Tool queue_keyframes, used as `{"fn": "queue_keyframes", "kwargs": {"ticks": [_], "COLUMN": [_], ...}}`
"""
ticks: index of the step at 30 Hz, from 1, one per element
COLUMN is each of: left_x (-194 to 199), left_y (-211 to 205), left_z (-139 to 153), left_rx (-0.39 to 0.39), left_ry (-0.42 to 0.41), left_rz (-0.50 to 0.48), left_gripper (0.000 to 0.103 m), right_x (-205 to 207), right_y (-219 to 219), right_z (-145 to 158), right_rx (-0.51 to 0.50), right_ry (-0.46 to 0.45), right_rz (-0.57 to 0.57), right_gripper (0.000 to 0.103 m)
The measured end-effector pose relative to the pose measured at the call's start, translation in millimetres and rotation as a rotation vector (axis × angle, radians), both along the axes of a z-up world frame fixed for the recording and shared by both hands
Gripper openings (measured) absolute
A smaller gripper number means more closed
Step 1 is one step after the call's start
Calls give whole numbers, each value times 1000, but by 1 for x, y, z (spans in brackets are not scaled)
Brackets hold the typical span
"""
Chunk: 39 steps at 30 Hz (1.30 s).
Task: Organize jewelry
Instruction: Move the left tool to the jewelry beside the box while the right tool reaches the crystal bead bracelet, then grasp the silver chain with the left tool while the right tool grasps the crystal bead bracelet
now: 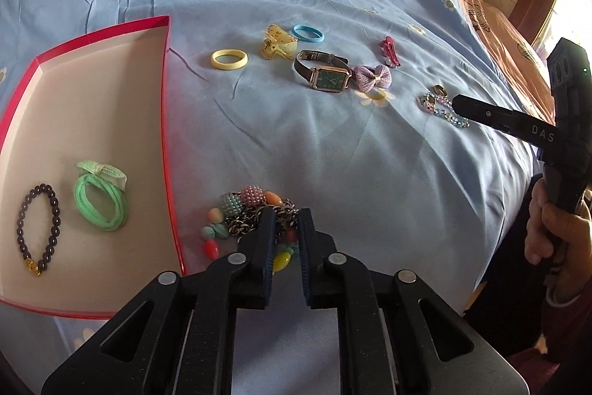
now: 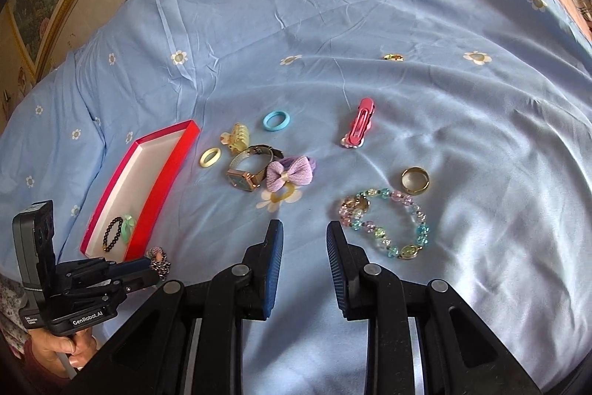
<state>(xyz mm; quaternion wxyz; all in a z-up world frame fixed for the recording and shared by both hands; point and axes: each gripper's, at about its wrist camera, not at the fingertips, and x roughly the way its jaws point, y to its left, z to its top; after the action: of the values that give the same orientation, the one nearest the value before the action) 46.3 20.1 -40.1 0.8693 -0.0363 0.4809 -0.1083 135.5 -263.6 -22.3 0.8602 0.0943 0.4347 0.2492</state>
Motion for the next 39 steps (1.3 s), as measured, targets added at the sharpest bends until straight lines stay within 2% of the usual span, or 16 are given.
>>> {"fn": "queue_keyframes", "kwargs": {"ticks": [6,11,21,22,24,25,26,32,35,36,37,38,39], "left_x": [0,1,2,3,3,3,2,-3,-5,-6,-5,-4,-3], "left_y": [1,-2,-4,-5,-5,-6,-6,-1,2,2,3,4,5], "left_z": [7,9,10,9,5,4,2,4,7,7,6,5,3], "left_rx": [-29,-27,-5,-4,-7,-3,3,2,23,28,33,35,38], "left_ry": [-12,-4,-11,-8,-2,-3,-1,-6,-16,-19,-21,-18,-12], "left_rz": [-20,-24,-47,-49,-55,-58,-61,-49,-32,-27,-20,-19,-17], "left_gripper": [6,7,8,8,7,1,0,0,9,19,24,24,24], "right_x": [14,20,9,8,8,7,6,1,-1,-2,-2,-2,-1], "right_y": [-5,4,19,20,20,20,20,23,23,23,23,22,20], "right_z": [-9,-20,-27,-27,-26,-25,-24,-10,-5,-3,-3,-3,-4], "right_rx": [-57,-87,-274,-278,-273,-271,-266,-200,-193,-193,-191,-189,-184], "right_ry": [0,20,-27,-32,-31,-32,-35,-53,-67,-68,-67,-64,-56], "right_rz": [-35,-15,64,64,71,74,76,91,90,92,91,85,82], "right_gripper": [27,27,23,21,0,0,0,0,0,0,0,1,6]}}
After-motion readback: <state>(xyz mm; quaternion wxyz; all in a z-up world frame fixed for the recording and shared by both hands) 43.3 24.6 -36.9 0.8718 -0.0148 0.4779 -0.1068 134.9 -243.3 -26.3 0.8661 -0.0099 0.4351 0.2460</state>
